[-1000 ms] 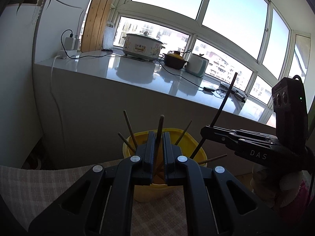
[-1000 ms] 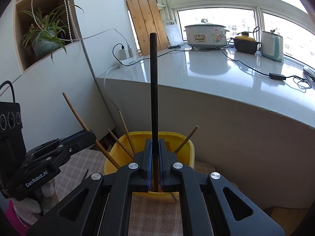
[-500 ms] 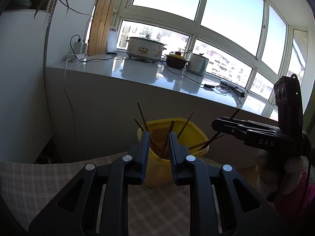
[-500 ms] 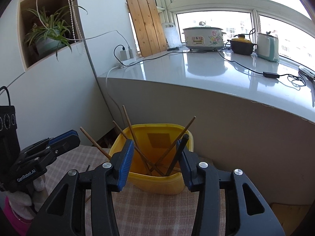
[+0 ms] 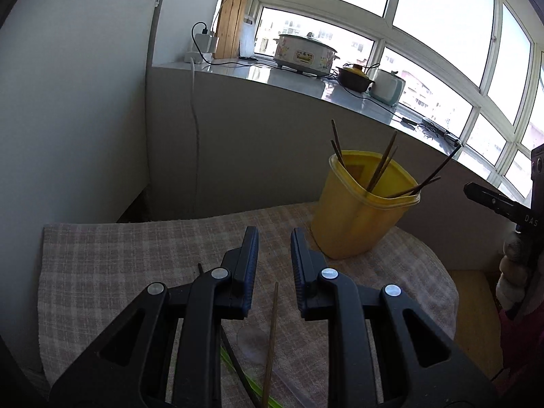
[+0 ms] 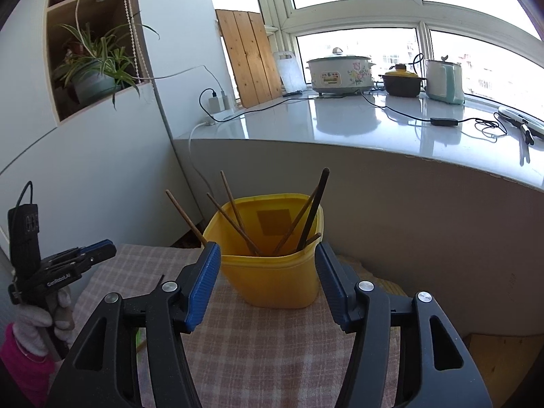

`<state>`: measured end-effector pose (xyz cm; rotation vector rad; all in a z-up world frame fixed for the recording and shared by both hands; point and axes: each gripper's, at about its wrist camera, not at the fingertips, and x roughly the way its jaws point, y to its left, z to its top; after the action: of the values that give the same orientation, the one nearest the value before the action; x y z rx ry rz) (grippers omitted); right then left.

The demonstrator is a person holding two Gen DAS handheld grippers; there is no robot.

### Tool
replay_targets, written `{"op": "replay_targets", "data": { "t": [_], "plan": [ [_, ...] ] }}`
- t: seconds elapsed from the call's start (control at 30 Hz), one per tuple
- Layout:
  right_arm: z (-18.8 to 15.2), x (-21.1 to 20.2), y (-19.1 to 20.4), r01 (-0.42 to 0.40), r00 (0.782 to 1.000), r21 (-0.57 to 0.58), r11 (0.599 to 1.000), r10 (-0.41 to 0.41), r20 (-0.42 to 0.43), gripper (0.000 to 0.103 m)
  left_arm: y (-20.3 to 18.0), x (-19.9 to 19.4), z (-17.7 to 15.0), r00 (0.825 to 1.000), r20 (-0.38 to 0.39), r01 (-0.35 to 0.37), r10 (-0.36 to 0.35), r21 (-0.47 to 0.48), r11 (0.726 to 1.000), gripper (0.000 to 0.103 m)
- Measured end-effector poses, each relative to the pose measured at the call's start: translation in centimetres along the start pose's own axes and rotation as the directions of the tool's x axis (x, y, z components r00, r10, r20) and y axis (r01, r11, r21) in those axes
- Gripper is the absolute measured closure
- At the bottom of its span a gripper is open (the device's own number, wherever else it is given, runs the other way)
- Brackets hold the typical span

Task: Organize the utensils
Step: 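Move both open tools down to the last chopsticks on the table, then grasp a red-tipped wooden chopstick with the right tool while the left tool grasps a black one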

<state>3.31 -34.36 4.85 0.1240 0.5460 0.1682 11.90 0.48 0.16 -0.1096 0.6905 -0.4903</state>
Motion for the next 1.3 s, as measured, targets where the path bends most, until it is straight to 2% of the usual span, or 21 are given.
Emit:
{"op": "replay_targets", "data": {
  "t": [0.13,0.27,0.47,0.77,0.9,0.97,1.3],
  "plan": [
    [-1.9,0.8,2.1,-0.036,0.997,-0.057,0.998,0.033,-0.064,0.046,1.9,0.6,-2.0,0.997,-0.073,-0.033,0.031,-0.024,0.999,0.085],
    [-3.9,2.9,4.8,-0.076,0.988,-0.111,0.991,0.06,-0.144,0.046,3.0,1.7,-3.6,0.99,-0.143,-0.02,0.012,-0.058,0.998,0.085],
    [-6.5,6.7,7.8,-0.158,0.954,-0.112,0.981,0.122,-0.272,0.046,3.4,3.6,-5.3,0.972,-0.233,-0.011,-0.005,-0.065,0.998,0.085],
    [-8.8,12.6,8.8,-0.206,0.883,0.065,0.976,0.214,-0.418,0.047,5.0,5.8,-5.7,0.954,-0.3,-0.034,0.007,-0.085,0.996,0.085],
    [-9.8,14.8,9.7,-0.205,0.855,0.122,0.971,0.238,-0.461,0.061,5.6,7.1,-5.5,0.946,-0.324,-0.043,0.011,-0.092,0.995,0.085],
    [-10.2,15.8,10.1,-0.207,0.84,0.154,0.966,0.256,-0.479,0.063,6.0,7.7,-5.4,0.943,-0.334,-0.049,0.013,-0.099,0.994,0.085],
    [-10.9,19.4,12.1,-0.173,0.807,0.228,0.958,0.271,-0.525,0.068,7.6,9.7,-4.7,0.925,-0.38,-0.035,-0.023,-0.146,0.989,0.085]
  ]
}}
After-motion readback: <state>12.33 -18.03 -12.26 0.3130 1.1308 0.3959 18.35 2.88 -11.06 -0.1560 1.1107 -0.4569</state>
